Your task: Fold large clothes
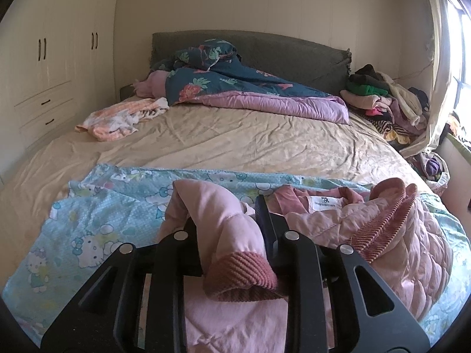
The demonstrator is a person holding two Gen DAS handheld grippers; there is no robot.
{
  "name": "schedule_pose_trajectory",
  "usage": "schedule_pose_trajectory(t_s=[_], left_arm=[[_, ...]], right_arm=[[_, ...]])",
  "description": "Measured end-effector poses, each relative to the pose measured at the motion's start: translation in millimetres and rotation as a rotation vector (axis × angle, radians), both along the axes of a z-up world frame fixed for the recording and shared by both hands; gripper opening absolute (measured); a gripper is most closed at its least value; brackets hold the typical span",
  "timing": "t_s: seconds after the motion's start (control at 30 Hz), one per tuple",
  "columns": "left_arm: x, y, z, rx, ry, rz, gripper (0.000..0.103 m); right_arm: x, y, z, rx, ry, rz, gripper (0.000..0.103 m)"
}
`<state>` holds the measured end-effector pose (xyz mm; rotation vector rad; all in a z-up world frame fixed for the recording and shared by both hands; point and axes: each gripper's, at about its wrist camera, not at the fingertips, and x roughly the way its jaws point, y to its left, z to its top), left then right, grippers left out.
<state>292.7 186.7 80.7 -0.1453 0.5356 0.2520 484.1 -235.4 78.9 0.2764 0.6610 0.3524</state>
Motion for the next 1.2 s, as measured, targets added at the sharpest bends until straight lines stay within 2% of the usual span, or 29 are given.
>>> schedule_pose_trajectory(t_s=[0.1, 0.13, 0.23, 0.37, 0.43, 0.53, 0.63, 0.73, 0.87, 1.0, 1.2], left_arm=[[0.1, 0.2, 0.1, -0.024, -0.009, -0.012, 0.033], [-0.4, -0.4, 0.9, -0.033, -0.013, -0.023, 0.041], [-1.2, -3.3, 2.9, -0.039, -0.018, -0.038, 0.053], [-7.2, -11.4, 11.0, -0.055, -0.036, -0.063, 0.072], [-10.1, -15.5, 16.1, -0.047, -0.047, -0.069, 0.075], [-16.6, -21.0, 24.7, -0.023, -0.074, -0.066, 0.093], [-26.1, -28.0, 37.2, 0.04, -0.11, -0.058, 0.093], [-28.8, -30.9, 42.4, 0.065, -0.103, -0.056, 0.093], [-35.0, -32.8, 44.6, 0.08, -0.086, -0.049, 0.094], [-38.3, -31.7, 41.3, 0.058, -0.057, -0.057, 0.094], [-46.1, -35.9, 29.0, 0.087, -0.012, -0.067, 0.094]], right_arm=[[3.4, 2.4, -22.0, -0.007, 0.049, -0.002, 0.072], [3.3, 2.8, -27.5, -0.006, 0.058, -0.003, 0.072], [1.2, 3.4, -36.3, 0.005, 0.073, 0.0, 0.072], [-5.5, 5.1, -34.8, 0.004, 0.069, 0.008, 0.075], [-9.2, 5.1, -31.3, 0.002, 0.061, 0.014, 0.076], [-15.8, 6.3, -24.6, -0.011, 0.045, 0.018, 0.079], [-25.0, 9.8, -16.9, -0.032, 0.02, 0.027, 0.082], [-34.1, 13.1, -10.3, -0.051, -0.002, 0.033, 0.085], [-45.9, 16.2, -0.3, -0.062, -0.029, 0.04, 0.087], [-57.6, 18.7, 9.9, -0.069, -0.057, 0.05, 0.088], [-73.2, 22.4, 16.8, -0.118, -0.093, 0.052, 0.091]])
